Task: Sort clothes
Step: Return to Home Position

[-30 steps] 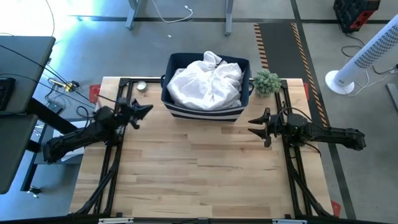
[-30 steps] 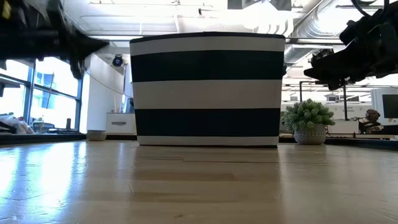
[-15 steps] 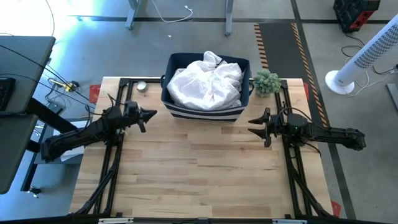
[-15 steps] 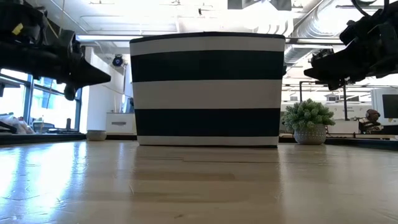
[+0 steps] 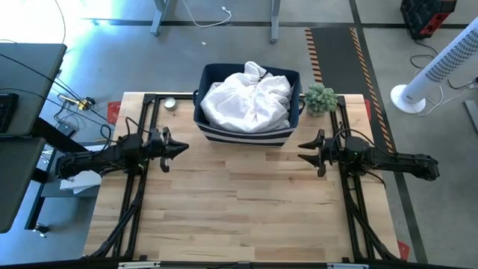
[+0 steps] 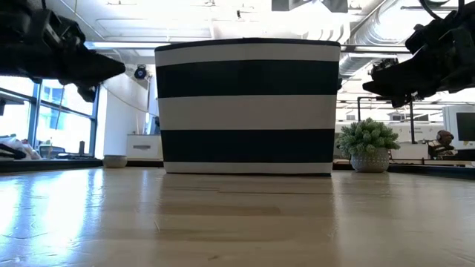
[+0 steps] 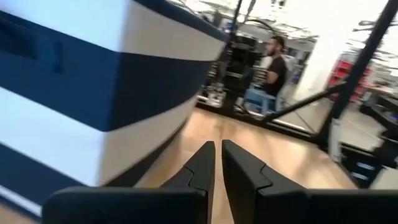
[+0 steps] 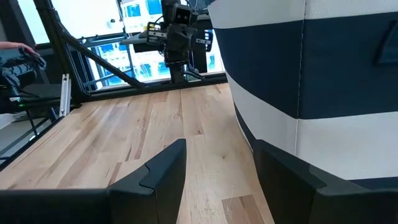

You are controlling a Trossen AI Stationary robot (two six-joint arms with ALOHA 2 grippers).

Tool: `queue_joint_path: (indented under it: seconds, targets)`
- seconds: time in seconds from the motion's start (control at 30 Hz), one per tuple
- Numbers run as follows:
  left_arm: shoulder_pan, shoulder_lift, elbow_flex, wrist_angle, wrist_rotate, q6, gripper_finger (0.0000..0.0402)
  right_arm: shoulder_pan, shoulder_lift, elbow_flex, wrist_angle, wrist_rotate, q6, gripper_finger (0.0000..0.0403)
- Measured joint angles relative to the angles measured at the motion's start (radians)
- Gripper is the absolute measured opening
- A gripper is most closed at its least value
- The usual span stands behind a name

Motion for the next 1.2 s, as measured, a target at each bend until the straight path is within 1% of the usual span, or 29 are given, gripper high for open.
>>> queue_joint_path:
  seconds: [0.07, 0.23, 0.4, 1.2]
  targets:
    - [-0.037, 0.0, 0.0, 0.0, -0.001, -0.007, 0.0032, 0.0, 0.0, 0.0, 0.0, 0.0, 0.0, 0.0184]
    - [-0.108, 0.0, 0.0, 0.0, 0.004, 0.035, 0.0045, 0.0, 0.0, 0.0, 0.0, 0.0, 0.0, 0.0184]
    - [-0.162, 0.01, 0.0, -0.001, 0.007, 0.043, 0.0046, 0.0, 0.0, 0.0, 0.0, 0.0, 0.0, 0.0184]
    - [-0.165, 0.011, 0.0, 0.0, 0.005, 0.043, 0.0047, 0.0, 0.0, 0.0, 0.0, -0.001, 0.0, 0.0184]
